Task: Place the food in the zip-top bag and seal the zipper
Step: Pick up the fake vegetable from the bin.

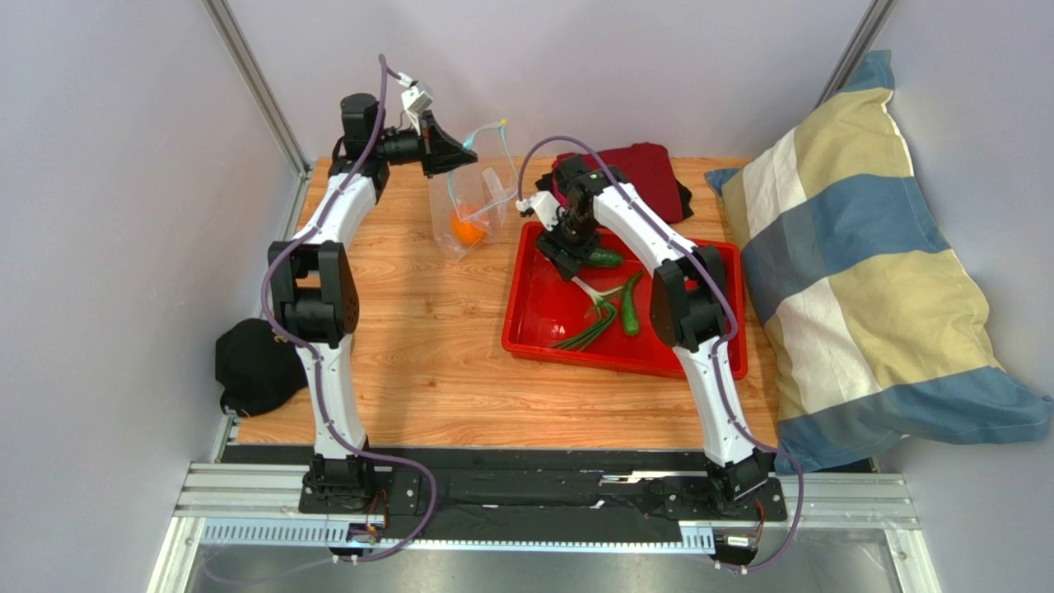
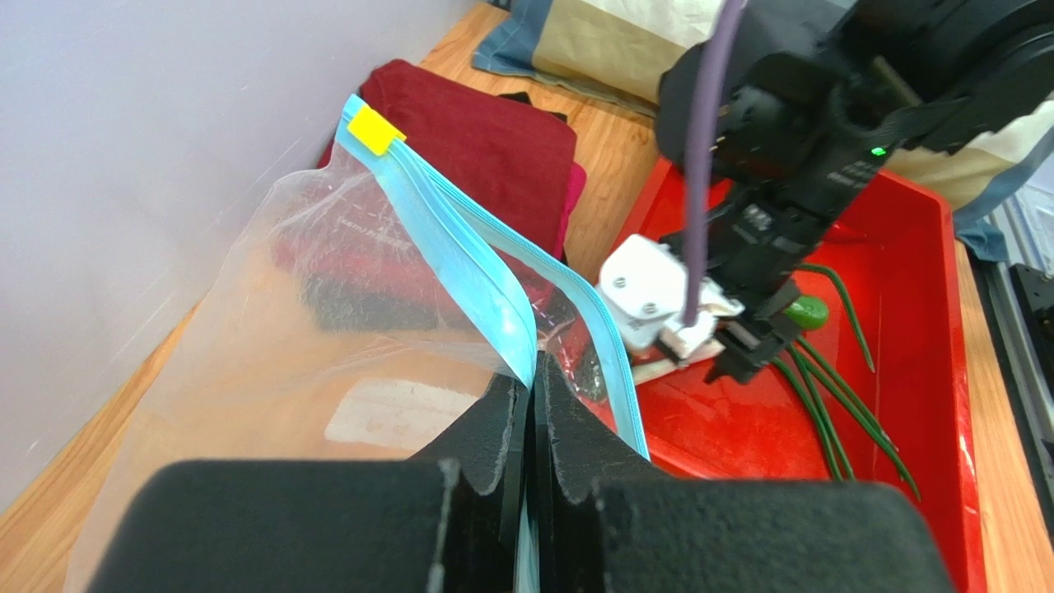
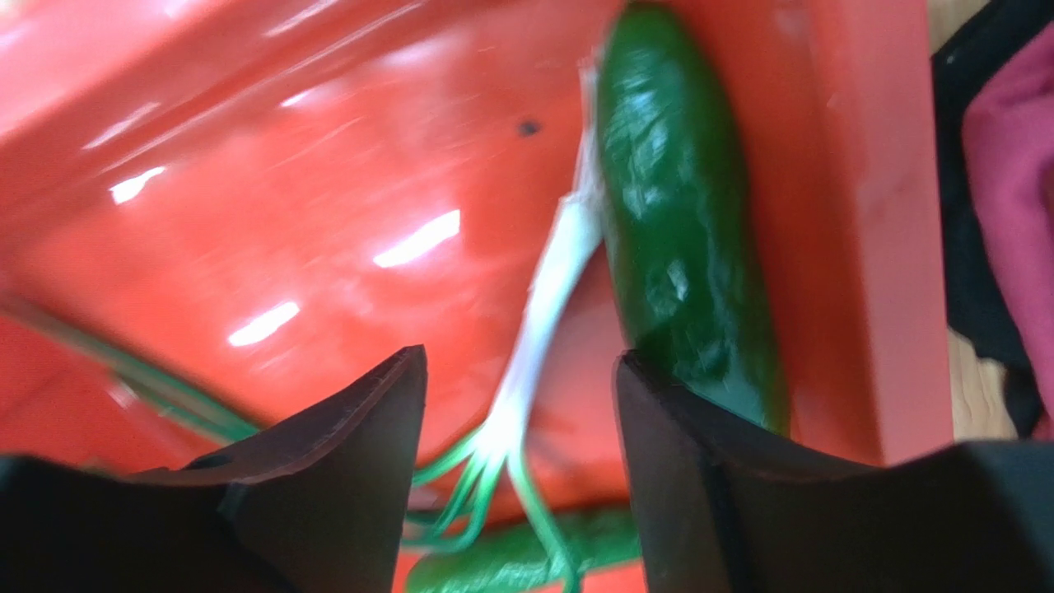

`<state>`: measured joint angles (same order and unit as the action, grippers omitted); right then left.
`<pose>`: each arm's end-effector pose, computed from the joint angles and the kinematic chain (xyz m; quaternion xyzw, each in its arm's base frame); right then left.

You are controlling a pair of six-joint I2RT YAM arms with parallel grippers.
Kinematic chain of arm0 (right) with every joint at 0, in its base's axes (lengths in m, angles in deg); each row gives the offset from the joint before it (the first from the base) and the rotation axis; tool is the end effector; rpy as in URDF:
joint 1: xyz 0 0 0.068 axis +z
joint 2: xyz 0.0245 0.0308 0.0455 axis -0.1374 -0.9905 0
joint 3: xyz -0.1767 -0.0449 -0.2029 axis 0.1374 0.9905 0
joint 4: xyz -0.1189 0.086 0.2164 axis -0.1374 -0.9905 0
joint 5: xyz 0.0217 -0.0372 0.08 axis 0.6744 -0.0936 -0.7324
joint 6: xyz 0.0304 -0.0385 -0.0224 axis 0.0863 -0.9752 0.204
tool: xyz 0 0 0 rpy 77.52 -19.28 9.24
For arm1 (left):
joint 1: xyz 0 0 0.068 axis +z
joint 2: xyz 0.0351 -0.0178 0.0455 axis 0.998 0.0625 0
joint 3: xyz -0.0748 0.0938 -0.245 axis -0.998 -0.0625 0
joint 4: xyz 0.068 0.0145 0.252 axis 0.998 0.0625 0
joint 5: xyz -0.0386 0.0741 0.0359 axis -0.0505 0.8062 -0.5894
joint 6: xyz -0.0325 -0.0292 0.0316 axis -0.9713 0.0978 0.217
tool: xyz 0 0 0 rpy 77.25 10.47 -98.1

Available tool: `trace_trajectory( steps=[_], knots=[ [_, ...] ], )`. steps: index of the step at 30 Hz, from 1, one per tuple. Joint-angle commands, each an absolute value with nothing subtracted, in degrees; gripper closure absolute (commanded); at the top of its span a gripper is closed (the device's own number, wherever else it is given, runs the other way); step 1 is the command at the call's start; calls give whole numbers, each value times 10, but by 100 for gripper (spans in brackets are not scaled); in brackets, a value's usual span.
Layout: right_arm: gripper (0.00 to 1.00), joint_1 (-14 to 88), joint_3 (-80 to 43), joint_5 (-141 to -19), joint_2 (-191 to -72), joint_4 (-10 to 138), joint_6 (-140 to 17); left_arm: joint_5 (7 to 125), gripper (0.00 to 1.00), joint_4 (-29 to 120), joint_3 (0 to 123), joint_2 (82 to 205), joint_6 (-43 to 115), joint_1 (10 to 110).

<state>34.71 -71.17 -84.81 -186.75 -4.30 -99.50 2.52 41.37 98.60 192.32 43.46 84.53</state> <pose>0.4314 0.2266 0.2127 -0.4908 0.8574 0.1014 0.1169 0.5030 -0.0504 0.3125 0.3677 0.6237 -0.4745 0.5006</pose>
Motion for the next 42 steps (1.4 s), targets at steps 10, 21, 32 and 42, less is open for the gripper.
trace_trajectory(
  steps=[10,21,32,42],
  knots=[
    [58,344,-766,-863,-1921,-13,-1040,29,100,408,955,1885,465,845],
    [62,361,-761,-843,-1951,-33,-1067,34,100,417,912,1853,491,845],
    [100,335,-725,-895,-1809,88,-1050,18,100,435,923,1855,481,846],
    [100,273,-687,-1036,-1681,516,-779,-14,100,335,970,1885,328,846]
  ],
)
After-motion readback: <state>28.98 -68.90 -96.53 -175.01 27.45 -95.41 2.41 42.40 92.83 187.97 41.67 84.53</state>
